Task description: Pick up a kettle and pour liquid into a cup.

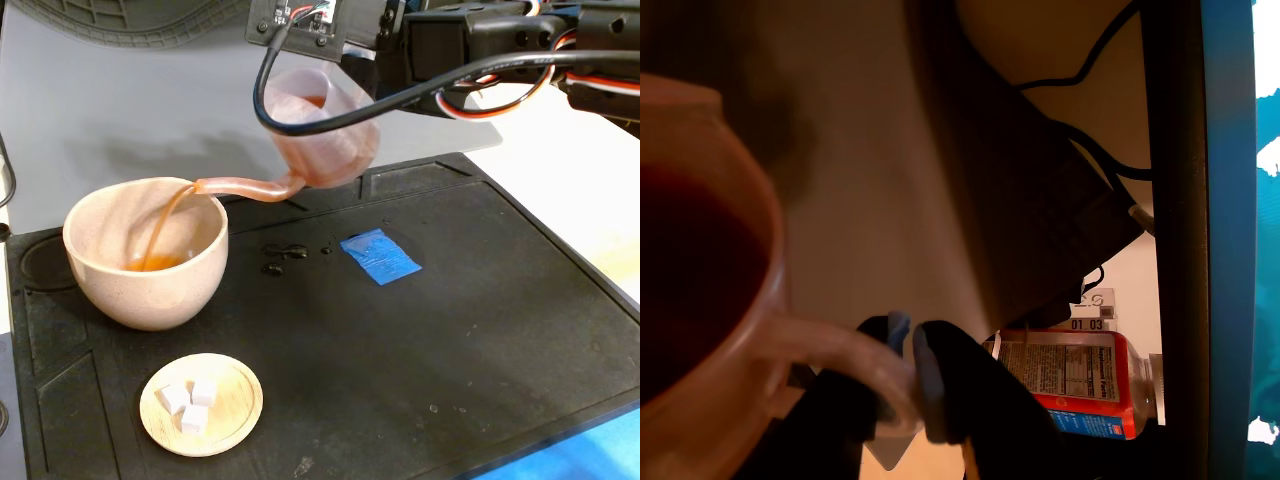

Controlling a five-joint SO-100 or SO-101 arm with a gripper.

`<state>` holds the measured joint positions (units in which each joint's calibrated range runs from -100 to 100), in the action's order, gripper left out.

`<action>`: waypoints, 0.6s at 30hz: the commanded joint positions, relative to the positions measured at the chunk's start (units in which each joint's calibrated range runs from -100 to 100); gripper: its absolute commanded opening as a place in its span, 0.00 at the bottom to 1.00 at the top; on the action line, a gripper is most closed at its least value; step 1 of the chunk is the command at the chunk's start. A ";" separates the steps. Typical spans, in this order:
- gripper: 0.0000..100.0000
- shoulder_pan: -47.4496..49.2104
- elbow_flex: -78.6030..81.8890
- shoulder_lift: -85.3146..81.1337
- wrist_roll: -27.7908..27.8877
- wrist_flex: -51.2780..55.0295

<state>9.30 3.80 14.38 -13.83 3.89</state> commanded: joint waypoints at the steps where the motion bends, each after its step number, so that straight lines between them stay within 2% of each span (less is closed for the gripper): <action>1: 0.01 -0.28 -5.07 -0.73 0.16 0.04; 18: 0.01 0.02 -5.07 -0.65 1.84 -0.22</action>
<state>9.22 3.41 14.73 -12.00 3.89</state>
